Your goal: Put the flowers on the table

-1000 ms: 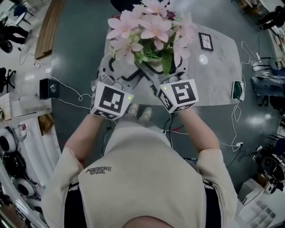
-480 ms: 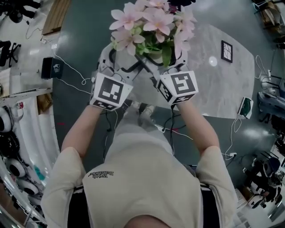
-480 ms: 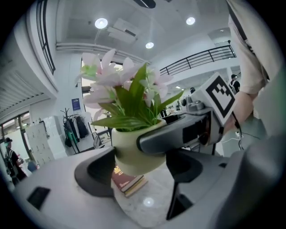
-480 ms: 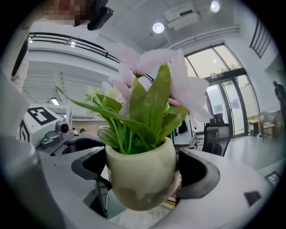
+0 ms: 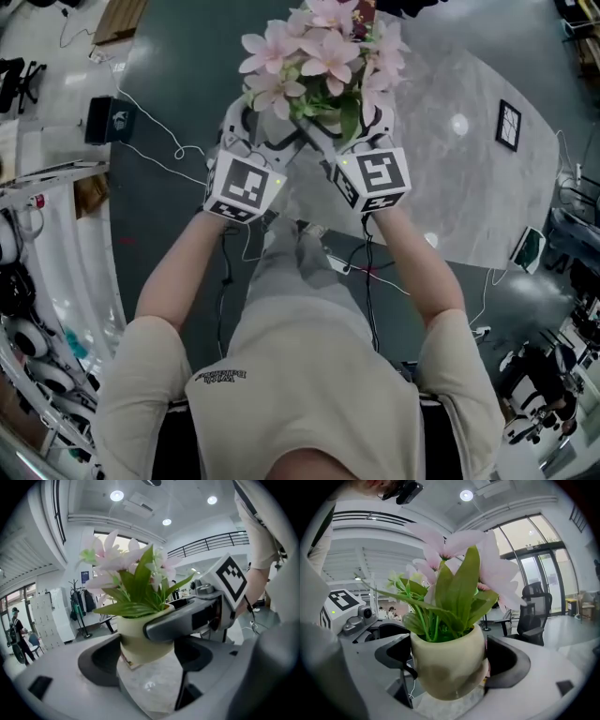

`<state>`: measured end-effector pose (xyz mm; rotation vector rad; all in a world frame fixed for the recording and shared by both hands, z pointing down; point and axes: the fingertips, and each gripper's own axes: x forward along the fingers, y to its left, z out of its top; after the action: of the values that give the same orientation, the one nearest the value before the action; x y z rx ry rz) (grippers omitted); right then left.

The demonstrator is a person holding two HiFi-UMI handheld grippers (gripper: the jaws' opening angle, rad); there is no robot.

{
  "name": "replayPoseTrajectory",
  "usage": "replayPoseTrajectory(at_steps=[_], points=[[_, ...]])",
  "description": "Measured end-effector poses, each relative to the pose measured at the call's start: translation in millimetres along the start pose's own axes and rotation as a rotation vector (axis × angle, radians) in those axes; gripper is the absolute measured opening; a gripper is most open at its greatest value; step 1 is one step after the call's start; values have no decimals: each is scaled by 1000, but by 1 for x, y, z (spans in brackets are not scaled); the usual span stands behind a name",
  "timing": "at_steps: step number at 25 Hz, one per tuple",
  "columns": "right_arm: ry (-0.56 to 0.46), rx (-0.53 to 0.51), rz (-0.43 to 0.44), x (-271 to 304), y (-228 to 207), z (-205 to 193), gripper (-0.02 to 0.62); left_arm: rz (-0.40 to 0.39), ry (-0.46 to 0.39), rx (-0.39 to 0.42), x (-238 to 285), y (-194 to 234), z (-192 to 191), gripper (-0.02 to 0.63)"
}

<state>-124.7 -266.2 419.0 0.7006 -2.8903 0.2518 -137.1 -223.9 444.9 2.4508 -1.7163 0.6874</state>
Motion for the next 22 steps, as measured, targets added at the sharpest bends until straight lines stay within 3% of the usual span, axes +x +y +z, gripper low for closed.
replayPoseTrajectory(at_steps=[4, 10, 14, 22], points=[[27, 10, 0, 40, 1, -40, 512, -11, 8, -21, 17, 23, -48, 350], [62, 13, -5, 68, -8, -105, 512, -26, 22, -51, 47, 23, -112, 350], [95, -6, -8, 82, -12, -125, 512, -22, 38, -17, 60, 28, -131, 350], [123, 26, -7, 97, -13, -177, 512, -41, 58, -53, 75, 22, -181, 350]])
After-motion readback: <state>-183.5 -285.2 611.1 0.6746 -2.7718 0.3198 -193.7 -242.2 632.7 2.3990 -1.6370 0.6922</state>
